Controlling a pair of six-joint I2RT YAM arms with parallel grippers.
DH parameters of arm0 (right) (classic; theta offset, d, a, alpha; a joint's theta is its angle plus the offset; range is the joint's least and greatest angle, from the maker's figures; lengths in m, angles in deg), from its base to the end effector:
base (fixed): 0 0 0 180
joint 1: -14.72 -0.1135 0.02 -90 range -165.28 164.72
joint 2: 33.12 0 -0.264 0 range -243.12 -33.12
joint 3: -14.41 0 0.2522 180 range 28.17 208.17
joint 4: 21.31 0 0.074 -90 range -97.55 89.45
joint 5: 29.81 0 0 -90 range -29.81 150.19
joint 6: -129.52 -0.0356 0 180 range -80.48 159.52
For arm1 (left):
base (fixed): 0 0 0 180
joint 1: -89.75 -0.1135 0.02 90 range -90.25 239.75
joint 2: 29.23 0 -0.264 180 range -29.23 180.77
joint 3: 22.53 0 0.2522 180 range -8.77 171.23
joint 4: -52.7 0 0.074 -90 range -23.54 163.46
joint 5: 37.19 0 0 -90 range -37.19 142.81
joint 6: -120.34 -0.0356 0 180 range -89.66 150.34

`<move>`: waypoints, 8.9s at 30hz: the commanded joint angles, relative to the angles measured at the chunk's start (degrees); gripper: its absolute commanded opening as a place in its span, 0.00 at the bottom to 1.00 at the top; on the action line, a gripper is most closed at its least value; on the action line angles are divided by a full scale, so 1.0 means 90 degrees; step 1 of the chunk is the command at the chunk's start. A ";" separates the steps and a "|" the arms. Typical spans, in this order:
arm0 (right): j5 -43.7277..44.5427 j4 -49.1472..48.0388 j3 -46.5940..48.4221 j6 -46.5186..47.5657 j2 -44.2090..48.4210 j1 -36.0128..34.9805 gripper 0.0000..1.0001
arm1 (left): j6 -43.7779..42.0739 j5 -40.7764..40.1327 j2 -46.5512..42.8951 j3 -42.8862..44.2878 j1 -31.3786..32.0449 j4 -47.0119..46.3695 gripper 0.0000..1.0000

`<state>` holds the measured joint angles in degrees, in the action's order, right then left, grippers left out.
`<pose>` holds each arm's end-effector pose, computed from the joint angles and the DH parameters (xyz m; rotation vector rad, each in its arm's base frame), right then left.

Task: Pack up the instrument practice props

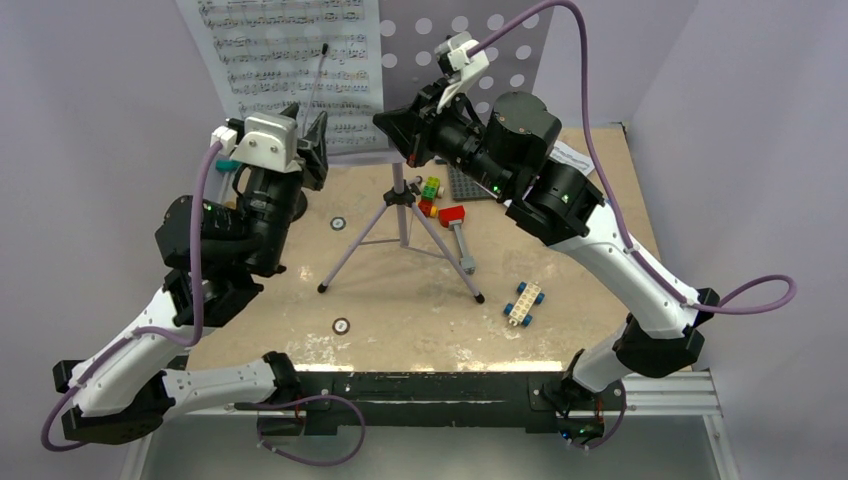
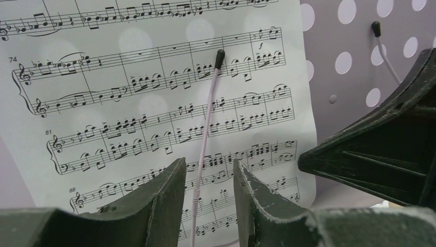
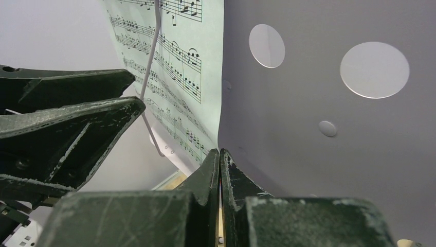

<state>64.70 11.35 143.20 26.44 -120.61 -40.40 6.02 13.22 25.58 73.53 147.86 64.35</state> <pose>0.1774 0.2496 0.5601 -0.4690 1.4101 0.9199 0.0962 -0.1117 0.5456 0.1947 1.1655 -0.1557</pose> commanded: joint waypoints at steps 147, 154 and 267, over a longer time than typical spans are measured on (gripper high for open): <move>-0.4027 -0.0340 -0.2954 -0.2934 -0.1474 0.7326 0.00 | 0.4507 0.1077 -0.2623 -0.3048 -0.0431 0.1022 0.84; -0.4264 -0.1076 -0.2990 -0.2968 -0.1745 0.7340 0.00 | 0.4509 0.1064 -0.2564 -0.3079 -0.0431 0.0945 0.85; 0.1074 -0.0379 -0.9152 -0.0938 0.5998 0.1604 0.74 | 0.7809 -0.0457 -0.3037 -0.3931 -0.0436 0.4845 1.00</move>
<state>73.73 12.16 61.45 14.68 -65.13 -25.66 73.21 11.86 -1.98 38.56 143.88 106.05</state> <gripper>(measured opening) 0.742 0.996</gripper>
